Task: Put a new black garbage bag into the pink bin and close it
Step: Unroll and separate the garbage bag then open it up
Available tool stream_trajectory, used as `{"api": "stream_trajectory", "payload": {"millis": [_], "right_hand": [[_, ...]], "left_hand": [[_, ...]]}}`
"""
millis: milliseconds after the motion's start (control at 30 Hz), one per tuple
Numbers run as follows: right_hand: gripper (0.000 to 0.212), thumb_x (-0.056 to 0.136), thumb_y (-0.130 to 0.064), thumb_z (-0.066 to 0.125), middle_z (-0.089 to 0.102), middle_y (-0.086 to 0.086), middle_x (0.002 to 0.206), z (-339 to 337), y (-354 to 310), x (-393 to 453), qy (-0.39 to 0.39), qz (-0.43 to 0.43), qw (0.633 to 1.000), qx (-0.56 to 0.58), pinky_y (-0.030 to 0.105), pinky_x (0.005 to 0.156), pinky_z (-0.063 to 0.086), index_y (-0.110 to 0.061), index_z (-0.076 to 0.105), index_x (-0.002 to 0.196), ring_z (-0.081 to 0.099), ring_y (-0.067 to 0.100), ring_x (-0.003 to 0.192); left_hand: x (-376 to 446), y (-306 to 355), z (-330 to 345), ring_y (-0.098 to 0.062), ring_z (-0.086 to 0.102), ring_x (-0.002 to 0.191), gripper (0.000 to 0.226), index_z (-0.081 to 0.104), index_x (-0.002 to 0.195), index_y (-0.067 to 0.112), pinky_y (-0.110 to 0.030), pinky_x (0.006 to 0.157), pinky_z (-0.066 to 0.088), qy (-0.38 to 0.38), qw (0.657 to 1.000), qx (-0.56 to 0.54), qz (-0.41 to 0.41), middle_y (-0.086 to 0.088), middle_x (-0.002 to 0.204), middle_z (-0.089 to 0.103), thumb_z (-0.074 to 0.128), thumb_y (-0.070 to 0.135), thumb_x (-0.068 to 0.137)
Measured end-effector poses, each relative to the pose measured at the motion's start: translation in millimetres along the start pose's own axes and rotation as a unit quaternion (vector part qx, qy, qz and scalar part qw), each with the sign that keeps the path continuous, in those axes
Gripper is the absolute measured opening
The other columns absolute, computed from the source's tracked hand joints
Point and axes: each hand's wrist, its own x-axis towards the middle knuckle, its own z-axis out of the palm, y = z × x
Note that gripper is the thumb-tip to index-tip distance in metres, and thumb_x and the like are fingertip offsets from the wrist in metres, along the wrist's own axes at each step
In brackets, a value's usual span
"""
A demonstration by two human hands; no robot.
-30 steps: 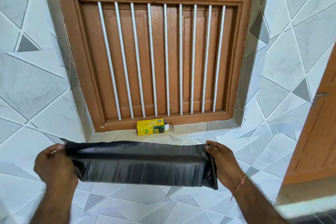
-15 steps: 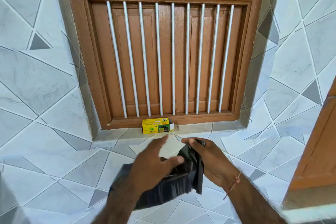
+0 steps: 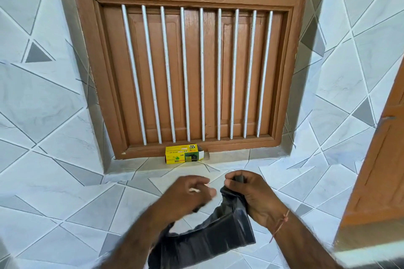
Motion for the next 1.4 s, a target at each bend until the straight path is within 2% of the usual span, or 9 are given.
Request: {"api": "stream_trajectory", "payload": {"millis": [100,167,333,467,567,667,900,1233,1400], "right_hand": [[0.013,0.078,0.012,0.068,0.064,0.011,0.065,12,-4,0,-0.026,-0.008,1.000,-0.005,0.027,0.054,0.055,0.000,0.067,0.083,0.062,0.021,0.055],[0.016,0.075,0.010,0.072,0.065,0.010,0.066,10,-8,0,-0.029,-0.016,0.999,-0.015,0.026,0.055,0.054,0.000,0.068,0.087,0.061,0.020,0.057],[0.025,0.071,0.016,0.071,0.069,0.015,0.077,-15,-7,0,-0.028,0.016,0.999,-0.018,0.027,0.060,0.056,0.003,0.067,0.092,0.066,0.024,0.067],[0.035,0.069,0.022,0.066,0.065,0.020,0.086,-22,4,2,-0.020,0.034,0.997,-0.065,0.034,0.067,0.053,-0.002,0.069,0.094,0.063,0.030,0.076],[0.041,0.058,0.012,0.067,0.067,0.017,0.083,-22,7,3,0.009,0.020,0.994,-0.103,0.040,0.070,0.047,-0.011,0.070,0.091,0.062,0.030,0.074],[0.048,0.051,0.003,0.060,0.068,0.013,0.084,-23,8,4,0.046,-0.001,0.989,-0.141,0.032,0.064,0.051,-0.012,0.066,0.097,0.063,0.025,0.073],[0.037,0.075,0.021,0.052,0.070,0.019,0.086,-39,10,9,0.105,-0.017,0.987,-0.116,0.030,0.056,0.053,-0.004,0.063,0.100,0.066,0.026,0.066],[0.036,0.078,0.020,0.051,0.070,0.022,0.098,-49,14,16,0.119,-0.016,0.985,-0.126,0.036,0.070,0.054,-0.002,0.064,0.104,0.067,0.034,0.080],[0.035,0.082,0.017,0.051,0.072,0.016,0.101,-47,14,17,0.111,-0.040,0.975,-0.186,0.038,0.075,0.057,-0.007,0.066,0.103,0.070,0.032,0.087]], "left_hand": [[0,-5,28,-0.011,0.067,0.082,0.024,0.074,0.096,0.015,-0.022,0.077,0.052,-0.079,0.996,-0.037,-0.015,-0.007,0.093,0.076,0.077,0.029,0.077],[-1,-13,25,-0.016,0.066,0.076,0.003,0.075,0.083,0.015,-0.026,0.074,0.051,-0.072,0.994,-0.073,-0.030,-0.006,0.079,0.073,0.076,0.016,0.080],[-2,-13,-21,-0.005,0.057,0.062,0.015,0.071,0.076,0.010,-0.016,0.061,0.043,-0.004,0.999,-0.049,0.002,0.003,0.066,0.066,0.066,0.000,0.087],[2,-6,-51,-0.004,0.057,0.064,0.014,0.071,0.076,0.011,-0.014,0.062,0.044,0.024,0.999,0.022,0.019,0.005,0.066,0.065,0.066,0.005,0.088],[2,-5,-65,-0.007,0.055,0.064,0.020,0.070,0.072,0.017,-0.021,0.064,0.043,0.038,0.998,0.038,0.018,0.005,0.065,0.063,0.066,0.006,0.089],[0,-6,-77,-0.011,0.052,0.066,0.025,0.070,0.069,0.021,-0.027,0.065,0.039,0.060,0.997,0.042,0.018,0.002,0.065,0.060,0.065,0.008,0.090],[-7,-13,-93,-0.013,0.058,0.069,0.019,0.070,0.074,0.015,-0.028,0.069,0.045,0.105,0.990,0.099,-0.006,0.001,0.069,0.065,0.063,0.009,0.091],[-9,-20,-95,-0.027,0.065,0.080,0.016,0.071,0.079,0.012,-0.029,0.073,0.048,0.148,0.978,0.145,-0.017,-0.006,0.074,0.069,0.062,0.010,0.092],[-8,-23,-97,-0.024,0.066,0.077,0.018,0.071,0.075,0.016,-0.034,0.076,0.054,0.142,0.972,0.188,-0.021,-0.002,0.072,0.069,0.063,0.011,0.091]]}}
